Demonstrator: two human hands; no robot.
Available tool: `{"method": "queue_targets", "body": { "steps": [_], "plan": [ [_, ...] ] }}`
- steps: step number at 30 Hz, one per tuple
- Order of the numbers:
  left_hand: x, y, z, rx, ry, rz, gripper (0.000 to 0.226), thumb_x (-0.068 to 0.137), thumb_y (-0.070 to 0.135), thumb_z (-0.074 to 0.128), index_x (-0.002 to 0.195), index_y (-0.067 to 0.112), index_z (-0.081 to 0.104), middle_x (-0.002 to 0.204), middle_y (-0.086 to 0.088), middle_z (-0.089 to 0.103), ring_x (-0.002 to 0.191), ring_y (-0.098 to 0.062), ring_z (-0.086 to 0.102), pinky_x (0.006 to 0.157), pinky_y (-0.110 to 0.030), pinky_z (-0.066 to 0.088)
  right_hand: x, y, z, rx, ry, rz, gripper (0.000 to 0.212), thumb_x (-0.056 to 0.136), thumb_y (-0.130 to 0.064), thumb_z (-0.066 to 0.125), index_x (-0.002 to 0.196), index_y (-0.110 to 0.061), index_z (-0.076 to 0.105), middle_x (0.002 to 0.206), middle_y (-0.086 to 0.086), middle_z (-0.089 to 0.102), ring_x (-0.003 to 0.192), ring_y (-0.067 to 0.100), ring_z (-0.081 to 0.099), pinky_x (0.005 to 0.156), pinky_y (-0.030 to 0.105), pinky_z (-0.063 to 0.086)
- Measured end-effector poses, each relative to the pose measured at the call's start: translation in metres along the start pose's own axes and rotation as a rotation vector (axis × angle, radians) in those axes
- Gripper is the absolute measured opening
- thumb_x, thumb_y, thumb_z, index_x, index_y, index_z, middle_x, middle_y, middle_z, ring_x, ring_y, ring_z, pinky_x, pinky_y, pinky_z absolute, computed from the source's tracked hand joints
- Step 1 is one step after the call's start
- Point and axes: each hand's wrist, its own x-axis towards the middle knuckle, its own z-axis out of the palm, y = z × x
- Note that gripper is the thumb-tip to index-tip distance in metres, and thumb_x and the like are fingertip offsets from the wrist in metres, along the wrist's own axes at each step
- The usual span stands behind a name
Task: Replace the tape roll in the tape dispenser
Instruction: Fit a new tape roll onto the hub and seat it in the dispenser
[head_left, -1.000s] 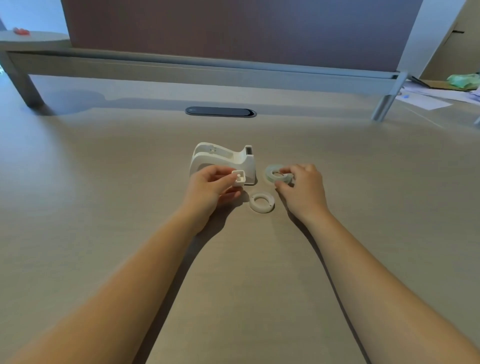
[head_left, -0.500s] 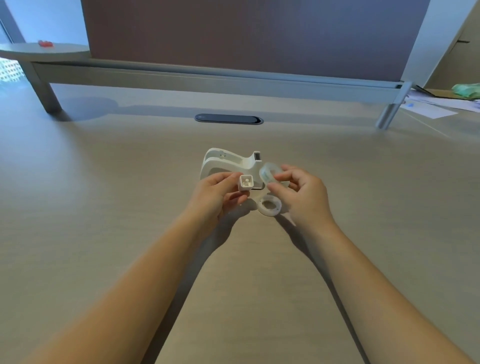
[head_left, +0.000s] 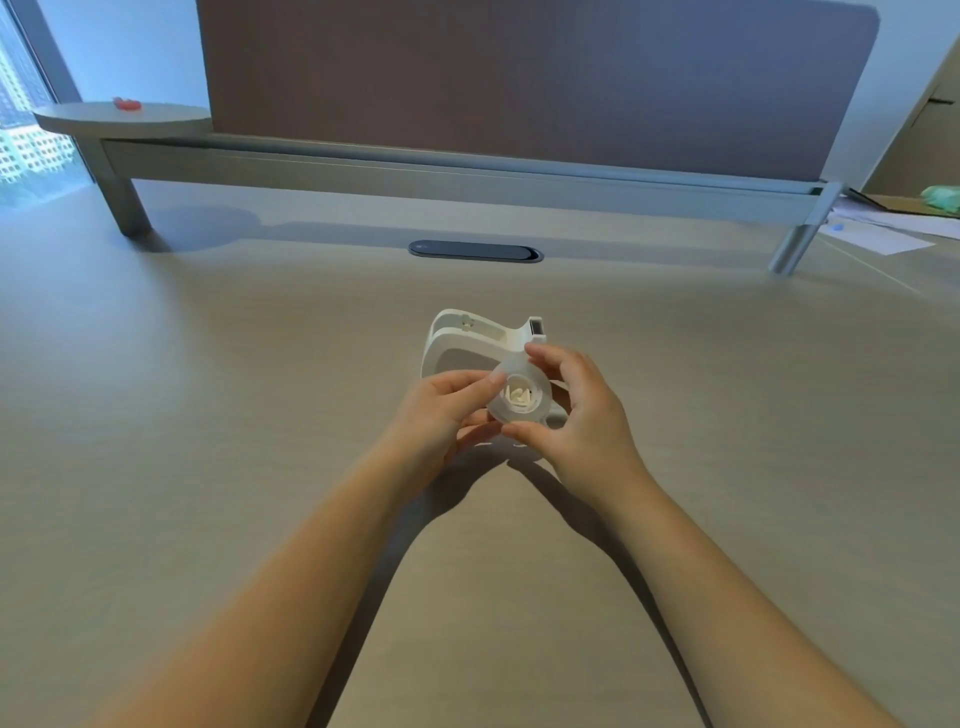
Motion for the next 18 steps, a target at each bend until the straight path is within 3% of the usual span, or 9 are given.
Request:
{"method": "queue_targets", "body": {
  "steps": [6,12,15,18],
  "plan": [
    [0.0017,0.0006,-0.0005,0.017,0.042,0.022,0.009,0.081,0.016,0.056,0.078,0.016,0.064,0.08,-0.001,0.066,0.074,-0.014,0.065,0.06,-0.015,0.055,0.0016,0.0021,-0.0014,-0.007,0.004,-0.033,0.058,0.071,-0.017,0.07,0.123,-0.018,0.044,0.128,0.002,0.05,0.105,0.002,0.042,0.075,-0.001,0.037],
    [0.0027,-0.0004,-0.0022,-0.037,0.042,0.012,0.012,0.082,0.012,0.053,0.078,0.014,0.065,0.081,-0.003,0.066,0.076,-0.014,0.064,0.061,-0.015,0.056,0.0023,0.0005,-0.0012,0.132,0.011,0.071,0.058,0.075,-0.023,0.067,0.127,-0.021,0.04,0.121,-0.008,0.042,0.108,0.004,0.043,0.078,0.009,0.043],
    [0.0023,0.0017,-0.001,-0.088,0.013,0.025,0.013,0.082,0.009,0.053,0.079,0.011,0.065,0.079,-0.003,0.067,0.072,-0.013,0.066,0.06,-0.015,0.056,0.0054,0.0041,-0.0034,0.23,0.046,0.219,0.043,0.082,-0.025,0.058,0.123,-0.016,0.047,0.112,-0.005,0.051,0.101,0.011,0.052,0.078,0.019,0.049],
    [0.0009,0.0021,0.0016,-0.047,-0.015,0.056,0.013,0.082,0.009,0.053,0.083,0.011,0.065,0.078,-0.002,0.067,0.067,-0.008,0.068,0.06,-0.014,0.055,0.0072,0.0041,-0.0033,0.284,-0.008,0.257,0.01,0.084,-0.024,0.054,0.091,-0.02,0.06,0.084,-0.007,0.061,0.083,0.012,0.059,0.064,0.016,0.051]
  ]
}}
